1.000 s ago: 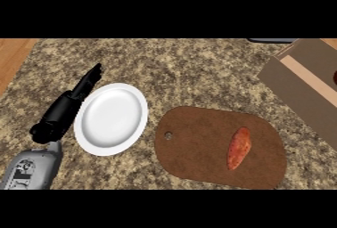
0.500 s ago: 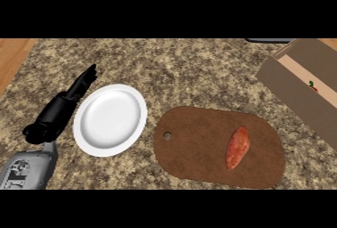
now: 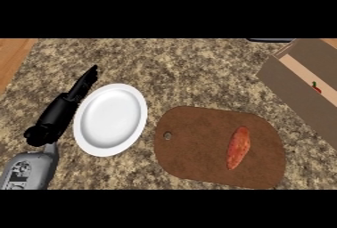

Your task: Pick the bell pepper from the cutting board and place it in the cardboard box

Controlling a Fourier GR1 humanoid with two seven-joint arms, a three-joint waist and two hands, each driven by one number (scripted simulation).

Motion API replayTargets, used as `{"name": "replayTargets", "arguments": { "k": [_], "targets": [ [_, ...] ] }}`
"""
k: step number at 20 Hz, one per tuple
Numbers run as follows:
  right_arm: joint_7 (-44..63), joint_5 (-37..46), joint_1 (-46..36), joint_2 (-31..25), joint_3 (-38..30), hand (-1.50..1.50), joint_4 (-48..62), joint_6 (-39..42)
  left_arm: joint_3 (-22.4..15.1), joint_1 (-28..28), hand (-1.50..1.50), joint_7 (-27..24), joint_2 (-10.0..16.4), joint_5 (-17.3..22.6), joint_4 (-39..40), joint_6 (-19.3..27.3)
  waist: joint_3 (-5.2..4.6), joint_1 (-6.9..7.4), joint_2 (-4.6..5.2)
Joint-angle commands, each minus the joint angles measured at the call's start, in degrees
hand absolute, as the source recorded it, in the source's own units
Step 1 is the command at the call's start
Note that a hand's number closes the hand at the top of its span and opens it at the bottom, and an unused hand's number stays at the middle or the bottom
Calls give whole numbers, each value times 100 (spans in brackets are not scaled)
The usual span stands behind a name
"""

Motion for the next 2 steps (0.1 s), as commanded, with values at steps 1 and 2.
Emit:
{"name": "replayTargets", "arguments": {
  "k": [1,2],
  "targets": [
    [-41,-470,268,-407,-511,-150,231,60,-53,-114,0,150,-65,-74,-83,67,1,31,20],
    [-271,-548,546,-515,-615,-150,233,60,-23,55,0,48,-28,-23,-109,6,5,34,24]
  ]
}}
